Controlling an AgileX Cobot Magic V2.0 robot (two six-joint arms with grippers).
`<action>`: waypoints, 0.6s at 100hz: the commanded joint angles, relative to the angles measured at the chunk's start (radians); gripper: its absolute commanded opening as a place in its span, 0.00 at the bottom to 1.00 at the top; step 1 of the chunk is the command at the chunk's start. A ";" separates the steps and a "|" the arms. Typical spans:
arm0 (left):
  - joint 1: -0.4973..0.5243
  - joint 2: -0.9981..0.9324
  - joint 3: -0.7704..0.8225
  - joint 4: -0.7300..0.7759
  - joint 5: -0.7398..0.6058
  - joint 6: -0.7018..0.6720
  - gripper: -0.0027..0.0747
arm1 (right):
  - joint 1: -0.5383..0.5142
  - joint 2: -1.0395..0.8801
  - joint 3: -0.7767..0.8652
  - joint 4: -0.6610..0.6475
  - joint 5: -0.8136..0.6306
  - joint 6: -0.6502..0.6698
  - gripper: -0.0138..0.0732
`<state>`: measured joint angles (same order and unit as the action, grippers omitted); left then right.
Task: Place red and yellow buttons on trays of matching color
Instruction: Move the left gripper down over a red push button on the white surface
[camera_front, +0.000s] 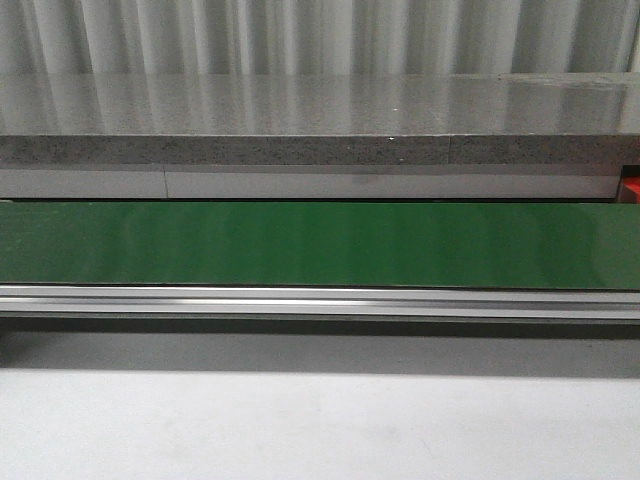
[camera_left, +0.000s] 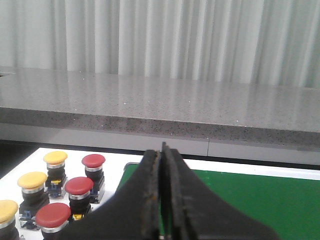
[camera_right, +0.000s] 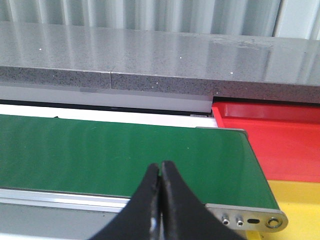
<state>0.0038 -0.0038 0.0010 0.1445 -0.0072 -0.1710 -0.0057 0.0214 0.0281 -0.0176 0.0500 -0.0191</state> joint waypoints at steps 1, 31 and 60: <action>-0.008 -0.034 0.039 0.005 -0.092 -0.004 0.01 | -0.005 0.019 -0.020 0.004 -0.081 -0.001 0.08; -0.008 0.066 -0.213 0.009 0.172 -0.004 0.01 | -0.005 0.019 -0.020 0.004 -0.081 -0.001 0.08; -0.008 0.371 -0.587 0.006 0.633 0.012 0.01 | -0.005 0.019 -0.020 0.004 -0.081 -0.001 0.08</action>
<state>0.0038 0.2892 -0.4851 0.1520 0.5979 -0.1625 -0.0057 0.0214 0.0281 -0.0176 0.0500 -0.0191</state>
